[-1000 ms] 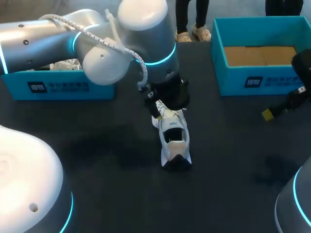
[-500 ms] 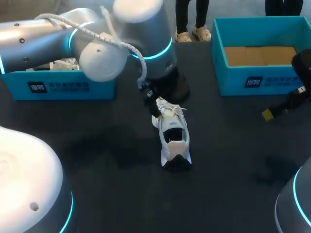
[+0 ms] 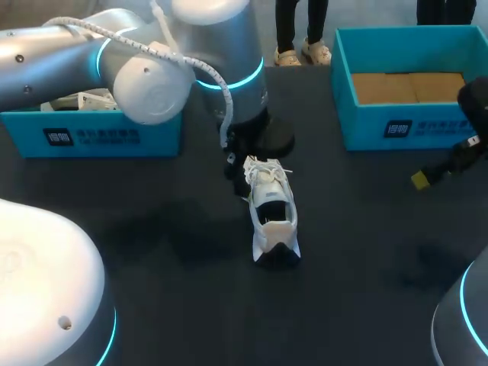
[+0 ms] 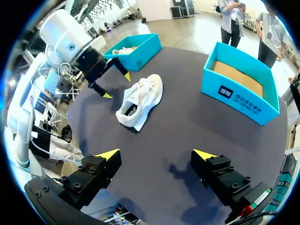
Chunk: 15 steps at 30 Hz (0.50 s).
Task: Take the shoe out of the shoebox, open the shoe tongue, remove and reinsert the insole, then place the shoe into the shoebox
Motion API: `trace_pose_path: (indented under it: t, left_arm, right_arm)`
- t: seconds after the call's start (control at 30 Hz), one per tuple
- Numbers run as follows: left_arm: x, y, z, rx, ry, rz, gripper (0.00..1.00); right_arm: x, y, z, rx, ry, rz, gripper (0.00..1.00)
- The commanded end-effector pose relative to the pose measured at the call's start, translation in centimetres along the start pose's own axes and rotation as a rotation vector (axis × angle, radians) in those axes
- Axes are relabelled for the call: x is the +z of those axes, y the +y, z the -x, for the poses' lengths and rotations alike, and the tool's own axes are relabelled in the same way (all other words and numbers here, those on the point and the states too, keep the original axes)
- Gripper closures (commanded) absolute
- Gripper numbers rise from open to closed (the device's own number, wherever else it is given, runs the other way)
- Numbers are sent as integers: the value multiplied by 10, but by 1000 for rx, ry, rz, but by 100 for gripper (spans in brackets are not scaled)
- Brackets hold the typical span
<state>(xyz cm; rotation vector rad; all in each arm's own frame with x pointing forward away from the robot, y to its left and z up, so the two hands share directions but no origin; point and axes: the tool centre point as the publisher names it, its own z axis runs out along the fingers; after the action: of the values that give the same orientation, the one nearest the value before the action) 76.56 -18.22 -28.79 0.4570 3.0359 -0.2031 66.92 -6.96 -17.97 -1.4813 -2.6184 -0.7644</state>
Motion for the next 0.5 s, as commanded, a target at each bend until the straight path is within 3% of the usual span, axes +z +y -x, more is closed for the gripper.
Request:
trace_pose_path:
  t: [0.03, 0.3, 0.5]
  left_arm:
    - [-5, -4, -11, -204, -2, 61, 0]
    - [-10, -15, -35, -225, -18, 63, 0]
    - [1, -33, -45, -204, 9, 68, 0]
  right_arm:
    - [1, 0, 0, 1, -2, 0, 0]
    - [1, 0, 0, 1, -2, 0, 0]
    - [1, 0, 0, 1, -2, 0, 0]
